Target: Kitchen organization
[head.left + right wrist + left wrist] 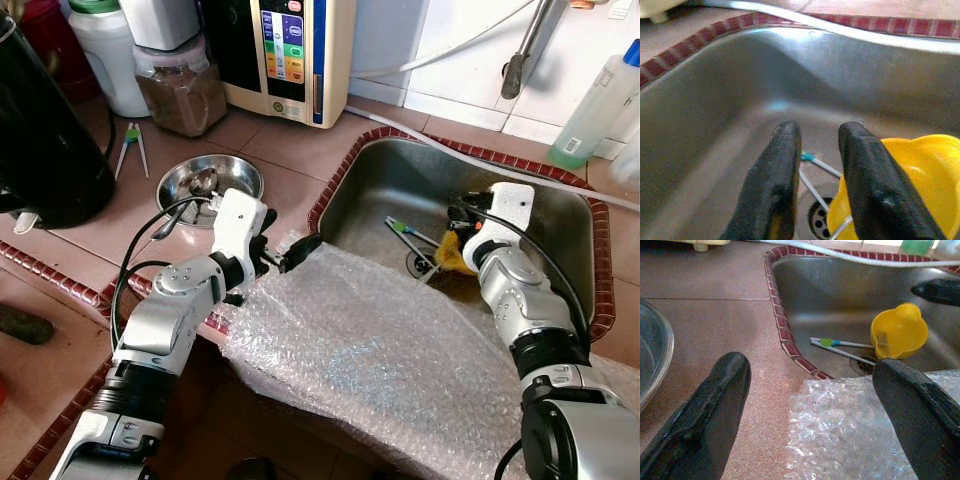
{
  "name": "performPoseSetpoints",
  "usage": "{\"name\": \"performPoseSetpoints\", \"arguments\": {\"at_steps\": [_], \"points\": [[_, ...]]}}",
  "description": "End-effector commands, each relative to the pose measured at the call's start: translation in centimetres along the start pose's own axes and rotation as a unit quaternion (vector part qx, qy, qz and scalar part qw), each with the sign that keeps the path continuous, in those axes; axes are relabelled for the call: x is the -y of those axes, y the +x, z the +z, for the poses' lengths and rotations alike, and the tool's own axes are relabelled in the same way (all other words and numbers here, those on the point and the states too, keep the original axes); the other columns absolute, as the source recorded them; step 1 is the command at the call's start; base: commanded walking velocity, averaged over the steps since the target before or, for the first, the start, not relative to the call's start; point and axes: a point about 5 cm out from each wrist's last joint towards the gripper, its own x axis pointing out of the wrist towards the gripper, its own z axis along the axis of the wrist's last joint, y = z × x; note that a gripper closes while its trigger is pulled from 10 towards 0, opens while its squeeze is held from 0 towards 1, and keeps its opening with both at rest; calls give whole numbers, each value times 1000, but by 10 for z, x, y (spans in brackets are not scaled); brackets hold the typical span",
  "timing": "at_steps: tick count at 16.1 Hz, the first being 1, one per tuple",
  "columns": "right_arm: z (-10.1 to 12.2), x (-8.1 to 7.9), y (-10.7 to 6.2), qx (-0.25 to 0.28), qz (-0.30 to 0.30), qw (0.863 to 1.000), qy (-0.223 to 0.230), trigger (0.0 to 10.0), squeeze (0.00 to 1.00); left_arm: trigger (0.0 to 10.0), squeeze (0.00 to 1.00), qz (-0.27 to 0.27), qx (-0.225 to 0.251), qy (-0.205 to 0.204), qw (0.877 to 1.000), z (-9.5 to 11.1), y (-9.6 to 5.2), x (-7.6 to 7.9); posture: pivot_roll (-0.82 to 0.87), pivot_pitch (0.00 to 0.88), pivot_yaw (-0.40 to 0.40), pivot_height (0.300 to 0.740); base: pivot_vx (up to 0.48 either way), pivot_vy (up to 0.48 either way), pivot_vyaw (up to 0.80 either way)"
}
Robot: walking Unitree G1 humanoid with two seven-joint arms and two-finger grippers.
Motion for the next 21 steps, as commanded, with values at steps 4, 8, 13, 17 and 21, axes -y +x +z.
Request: {"name": "performPoseSetpoints", "arguments": {"at_steps": [4, 8, 13, 17, 21], "points": [[-5, -24, -2, -12, 84, 996, -23, 10000, 1000, 10000, 1000, 49, 28, 21, 998, 9, 0, -12, 26, 130, 23, 740, 0, 0, 0], [-2, -64, -7, 22, 156, 980, -124, 10000, 1000, 10000, 1000, 175, 72, 7, 982, 26, -10, -50, 22, 131, 22, 740, 0, 0, 0], [-21, -105, -28, 15, 245, 958, -146, 10000, 643, 10000, 1000, 289, 43, -3, 956, 23, -18, -78, 25, 143, 28, 740, 0, 0, 0], [-18, -108, -32, 21, 248, 961, -118, 10000, 0, 10000, 988, 375, 22, -16, 926, 24, -29, -98, 34, 157, 34, 740, 0, 0, 0], [-14, -126, -43, 58, 280, 944, -165, 10000, 0, 10000, 0, 364, 11, -56, 929, 27, -25, -103, 38, 157, 41, 740, 0, 0, 0]]}}
